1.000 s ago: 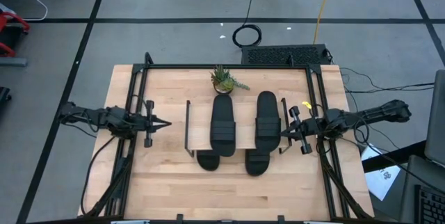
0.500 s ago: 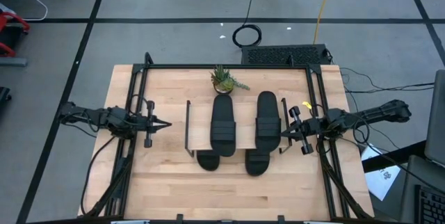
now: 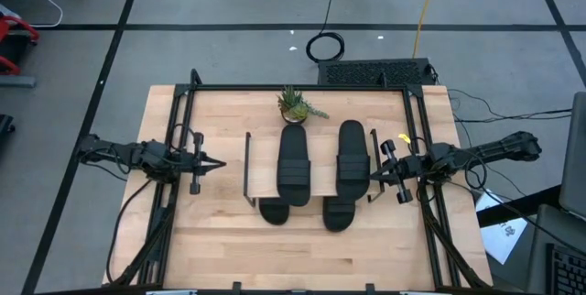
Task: Pick and place slides into the shelf
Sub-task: Return to Home Position
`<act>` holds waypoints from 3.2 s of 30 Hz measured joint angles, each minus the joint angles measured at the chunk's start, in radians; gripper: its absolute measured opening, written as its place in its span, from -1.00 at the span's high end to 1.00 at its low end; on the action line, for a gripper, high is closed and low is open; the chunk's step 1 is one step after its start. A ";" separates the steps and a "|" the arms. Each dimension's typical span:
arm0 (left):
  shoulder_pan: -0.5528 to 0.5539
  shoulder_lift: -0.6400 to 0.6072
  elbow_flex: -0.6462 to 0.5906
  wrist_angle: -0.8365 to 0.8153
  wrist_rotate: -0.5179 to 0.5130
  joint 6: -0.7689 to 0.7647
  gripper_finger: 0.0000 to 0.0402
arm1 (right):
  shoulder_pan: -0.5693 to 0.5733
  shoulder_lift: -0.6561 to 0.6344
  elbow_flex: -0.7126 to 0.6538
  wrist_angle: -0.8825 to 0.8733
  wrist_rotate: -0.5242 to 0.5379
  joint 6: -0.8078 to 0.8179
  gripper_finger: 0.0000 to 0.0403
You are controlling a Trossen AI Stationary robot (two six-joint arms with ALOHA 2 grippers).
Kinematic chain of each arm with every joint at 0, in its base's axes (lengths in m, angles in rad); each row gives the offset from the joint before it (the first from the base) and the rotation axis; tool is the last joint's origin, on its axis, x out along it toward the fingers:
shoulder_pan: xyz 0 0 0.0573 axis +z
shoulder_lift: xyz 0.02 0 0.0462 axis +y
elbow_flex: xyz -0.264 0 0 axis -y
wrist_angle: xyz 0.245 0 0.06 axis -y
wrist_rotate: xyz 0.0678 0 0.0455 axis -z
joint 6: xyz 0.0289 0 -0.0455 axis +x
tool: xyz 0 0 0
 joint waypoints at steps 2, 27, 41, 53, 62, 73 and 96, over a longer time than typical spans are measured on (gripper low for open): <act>0.000 0.000 0.000 -0.001 -0.010 -0.019 0.95 | 0.000 0.000 0.000 0.001 0.000 0.004 1.00; 0.000 0.000 0.000 0.002 -0.027 -0.065 0.87 | 0.000 0.000 -0.001 -0.003 0.000 0.003 1.00; 0.000 0.000 0.000 0.002 -0.027 -0.065 0.97 | 0.000 0.000 -0.001 -0.003 0.000 0.003 1.00; 0.000 0.000 0.000 0.002 -0.027 -0.065 0.87 | 0.000 0.000 -0.001 -0.003 0.000 0.003 1.00; 0.000 0.000 0.000 0.002 -0.027 -0.065 0.93 | 0.000 0.000 -0.001 -0.003 0.000 0.003 1.00; 0.000 0.000 0.001 0.002 -0.027 -0.065 0.92 | 0.000 0.000 -0.001 -0.003 0.000 0.003 1.00; 0.000 0.000 0.001 0.002 -0.027 -0.065 0.94 | 0.000 0.000 -0.001 -0.003 0.000 0.003 1.00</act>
